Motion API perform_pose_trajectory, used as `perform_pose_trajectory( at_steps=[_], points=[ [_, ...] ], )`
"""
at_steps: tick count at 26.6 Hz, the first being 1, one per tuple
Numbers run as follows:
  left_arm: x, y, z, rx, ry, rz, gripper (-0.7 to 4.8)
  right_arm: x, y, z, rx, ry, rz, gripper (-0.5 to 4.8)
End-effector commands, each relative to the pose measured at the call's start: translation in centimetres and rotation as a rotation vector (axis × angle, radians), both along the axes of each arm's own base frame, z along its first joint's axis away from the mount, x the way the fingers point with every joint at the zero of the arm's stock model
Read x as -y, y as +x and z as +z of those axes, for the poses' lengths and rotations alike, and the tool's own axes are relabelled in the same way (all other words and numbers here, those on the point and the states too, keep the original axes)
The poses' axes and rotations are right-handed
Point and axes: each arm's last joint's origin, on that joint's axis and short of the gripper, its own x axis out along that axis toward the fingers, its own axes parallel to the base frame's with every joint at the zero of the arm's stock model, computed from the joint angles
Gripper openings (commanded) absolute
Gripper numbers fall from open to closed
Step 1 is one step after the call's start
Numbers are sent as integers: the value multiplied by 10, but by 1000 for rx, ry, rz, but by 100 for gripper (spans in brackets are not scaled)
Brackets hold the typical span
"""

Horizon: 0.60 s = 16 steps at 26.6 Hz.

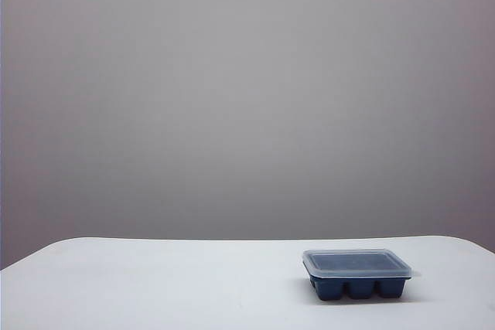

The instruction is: Pick up the ice cube tray, remove its lid, and then place both the tray and the lid back on the table.

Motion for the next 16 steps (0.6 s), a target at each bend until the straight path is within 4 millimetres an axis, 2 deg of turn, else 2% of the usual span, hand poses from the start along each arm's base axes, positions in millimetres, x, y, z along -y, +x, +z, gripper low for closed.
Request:
perform_pose_trajectory(
  at_steps=[1,6,10,14,15,16],
  points=[
    [0,0,5,44,-5,-2,-5,0,0,-1,-2,4,-2,-8],
    [0,0,5,42,-8,-3,-5,0,0,-1,-2,4,-2,-8],
    [3,0,15,111,-166,-78,-5,0,0,2,19,50,-5,-9],
    [0,-7,51,241,-184,-43,-5,0,-3,23,77,101,-12,-9],
    [0,-9,66,261,-184,-37,-5,1,-6,36,104,109,-13,-9],
    [0,-9,72,266,-182,-38,-5,1,-7,43,118,121,-18,-9]
  ],
)
